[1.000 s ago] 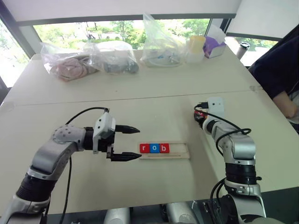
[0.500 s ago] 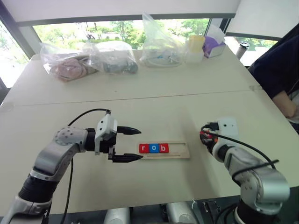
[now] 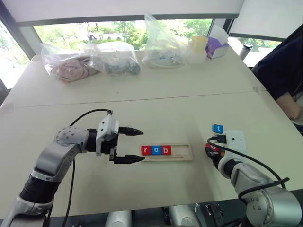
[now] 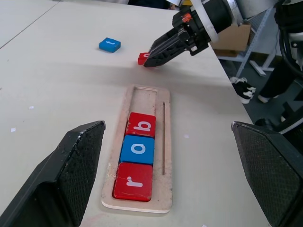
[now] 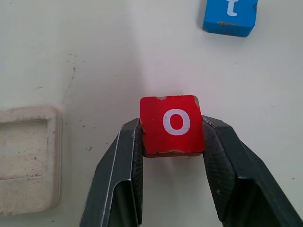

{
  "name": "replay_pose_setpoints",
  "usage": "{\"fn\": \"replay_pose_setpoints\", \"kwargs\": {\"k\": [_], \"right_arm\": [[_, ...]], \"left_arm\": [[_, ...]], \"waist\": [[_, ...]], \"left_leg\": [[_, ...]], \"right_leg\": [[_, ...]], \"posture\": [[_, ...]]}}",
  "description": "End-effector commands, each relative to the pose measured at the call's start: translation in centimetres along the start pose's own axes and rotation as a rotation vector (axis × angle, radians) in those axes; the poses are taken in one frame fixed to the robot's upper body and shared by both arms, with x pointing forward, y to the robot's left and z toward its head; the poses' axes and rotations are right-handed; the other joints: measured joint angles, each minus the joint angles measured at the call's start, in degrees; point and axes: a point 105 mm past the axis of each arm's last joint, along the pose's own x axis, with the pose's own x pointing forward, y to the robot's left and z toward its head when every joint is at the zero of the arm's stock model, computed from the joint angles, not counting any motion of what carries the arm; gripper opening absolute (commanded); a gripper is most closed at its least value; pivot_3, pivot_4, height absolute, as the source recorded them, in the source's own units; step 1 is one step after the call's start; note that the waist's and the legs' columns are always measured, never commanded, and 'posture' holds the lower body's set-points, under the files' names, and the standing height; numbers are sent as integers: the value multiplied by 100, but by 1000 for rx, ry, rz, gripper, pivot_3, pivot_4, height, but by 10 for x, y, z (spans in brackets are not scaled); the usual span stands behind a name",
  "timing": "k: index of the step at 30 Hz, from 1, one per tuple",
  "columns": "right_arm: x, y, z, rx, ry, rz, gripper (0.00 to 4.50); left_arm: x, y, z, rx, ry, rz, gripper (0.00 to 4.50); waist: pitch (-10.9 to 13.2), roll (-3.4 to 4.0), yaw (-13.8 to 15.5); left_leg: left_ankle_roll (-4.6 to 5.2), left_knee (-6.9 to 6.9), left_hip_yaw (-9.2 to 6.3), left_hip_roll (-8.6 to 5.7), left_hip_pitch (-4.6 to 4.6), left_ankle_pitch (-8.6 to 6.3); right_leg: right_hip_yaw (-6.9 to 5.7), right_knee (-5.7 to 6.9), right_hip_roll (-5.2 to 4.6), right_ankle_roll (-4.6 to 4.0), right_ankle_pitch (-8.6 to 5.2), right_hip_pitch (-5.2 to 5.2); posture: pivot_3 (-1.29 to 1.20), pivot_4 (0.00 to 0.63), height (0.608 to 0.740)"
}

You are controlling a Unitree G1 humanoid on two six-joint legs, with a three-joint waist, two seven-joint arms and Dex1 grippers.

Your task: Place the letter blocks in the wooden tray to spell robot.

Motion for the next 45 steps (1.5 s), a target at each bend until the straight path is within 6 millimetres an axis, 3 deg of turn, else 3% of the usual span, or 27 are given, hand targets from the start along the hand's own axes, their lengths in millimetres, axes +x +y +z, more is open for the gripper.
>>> {"fn": "replay_pose_setpoints", "kwargs": {"k": [1,3,4,8,12,15,21,26,32,35,40,45], "right_arm": [[-1,0,5,-17,-13,22,3106],[-1,1,7,-41,-13,54,4139],[-3,4,12,-104,-19,103,4416],[-14,15,31,-361,-31,327,4416],[-21,3,52,-618,-79,514,4416],[-20,-12,50,-821,-49,624,4416],[-13,-31,38,-921,44,773,4416],[0,-37,35,-922,46,814,4416],[21,-43,17,-946,86,809,4416],[23,-42,19,-930,72,808,3500],[23,-36,23,-923,45,816,1108],[11,-12,41,-980,-42,859,1121]], "left_arm": [[0,1,6,34,-12,2,4500],[0,1,7,34,-13,7,4500],[0,1,6,34,-12,9,4500],[0,2,6,34,-11,13,4500],[1,4,7,37,-12,13,4500],[1,5,8,40,-13,13,4500],[1,4,9,42,-14,18,4500],[0,-1,10,40,-24,11,4500],[0,-4,14,28,-42,-1,4500],[0,-4,14,33,-38,4,4500],[0,-2,13,38,-36,8,4500],[0,-2,12,38,-31,11,4500]], "waist": [[0,0,2],[0,0,4],[0,0,5],[1,0,7],[2,-1,21],[2,-2,26],[4,-5,23],[4,-4,24],[4,-4,26],[4,-3,24],[4,-3,27],[4,-2,17]], "left_leg": [[0,-1,0,0,0,0],[0,-2,0,-1,-1,0],[0,-2,0,-1,-2,0],[0,1,10,-4,-2,0],[1,-2,6,-5,1,0],[2,-7,3,-5,-1,-1],[3,-3,10,-4,2,-1],[3,0,10,-4,5,-1],[3,0,9,-4,5,-1],[2,3,9,-4,8,-1],[2,4,9,-4,12,-1],[2,3,9,-4,13,-1]], "right_leg": [[0,0,0,1,0,0],[0,0,0,1,0,0],[0,-2,-1,1,0,0],[6,-11,-7,-1,-1,3],[2,-23,-3,1,-2,12],[-4,-45,-2,9,2,21],[2,-58,-3,26,14,29],[3,-57,-3,25,16,32],[2,-57,-3,4,30,33],[2,-55,-3,4,30,36],[2,-53,-3,3,32,38],[3,-50,-3,4,32,38]], "posture": [[0,150,740],[0,150,740],[0,150,740],[0,150,740],[0,150,740],[0,150,740],[0,150,740],[0,150,740],[0,150,740],[0,150,740],[0,150,740],[0,150,740]]}}
